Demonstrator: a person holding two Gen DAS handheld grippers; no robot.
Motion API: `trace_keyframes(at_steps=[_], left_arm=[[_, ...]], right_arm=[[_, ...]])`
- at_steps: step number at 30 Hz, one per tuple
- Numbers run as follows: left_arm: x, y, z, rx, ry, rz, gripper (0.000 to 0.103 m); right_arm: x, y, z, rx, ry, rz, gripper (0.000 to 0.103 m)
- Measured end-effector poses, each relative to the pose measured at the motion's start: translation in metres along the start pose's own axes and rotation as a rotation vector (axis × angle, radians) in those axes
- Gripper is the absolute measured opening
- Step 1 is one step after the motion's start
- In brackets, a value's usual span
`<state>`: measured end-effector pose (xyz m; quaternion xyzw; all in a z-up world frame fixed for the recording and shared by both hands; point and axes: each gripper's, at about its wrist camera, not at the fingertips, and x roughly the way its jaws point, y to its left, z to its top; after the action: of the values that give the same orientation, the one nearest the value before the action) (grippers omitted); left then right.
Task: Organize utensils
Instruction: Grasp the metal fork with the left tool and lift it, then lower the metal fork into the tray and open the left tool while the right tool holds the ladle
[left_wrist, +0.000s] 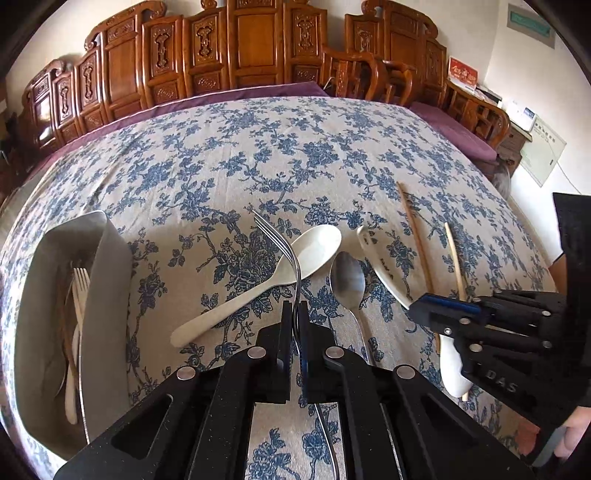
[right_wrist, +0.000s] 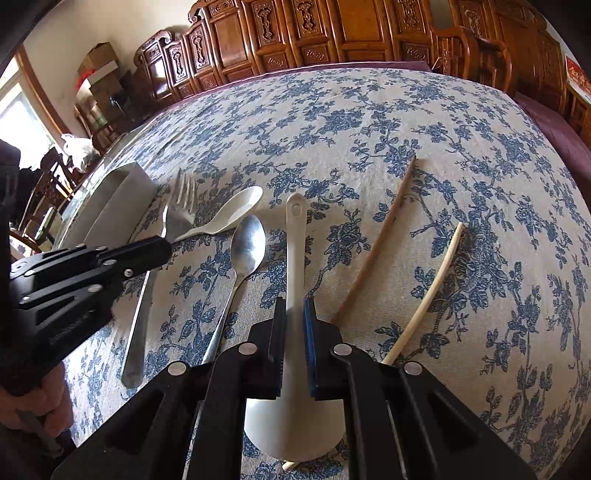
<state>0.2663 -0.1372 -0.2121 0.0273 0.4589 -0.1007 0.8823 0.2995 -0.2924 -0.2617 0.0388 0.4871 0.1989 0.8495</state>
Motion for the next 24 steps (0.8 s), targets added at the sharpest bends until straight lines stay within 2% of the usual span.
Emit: trace_keyframes(at_steps=[11,24], left_arm=[[-0.034,0.012,0.005,0.005,-0.056,-0.009,0.002],[-0.070,0.045,0.006,-0.009,-0.088,0.049,0.002]], right_arm=[[-0.012,0.009,0.004,-0.014,-0.029,-0.002,0.011],[-0.034,0.035,0.004,-0.063,-0.078,0.028,0.011]])
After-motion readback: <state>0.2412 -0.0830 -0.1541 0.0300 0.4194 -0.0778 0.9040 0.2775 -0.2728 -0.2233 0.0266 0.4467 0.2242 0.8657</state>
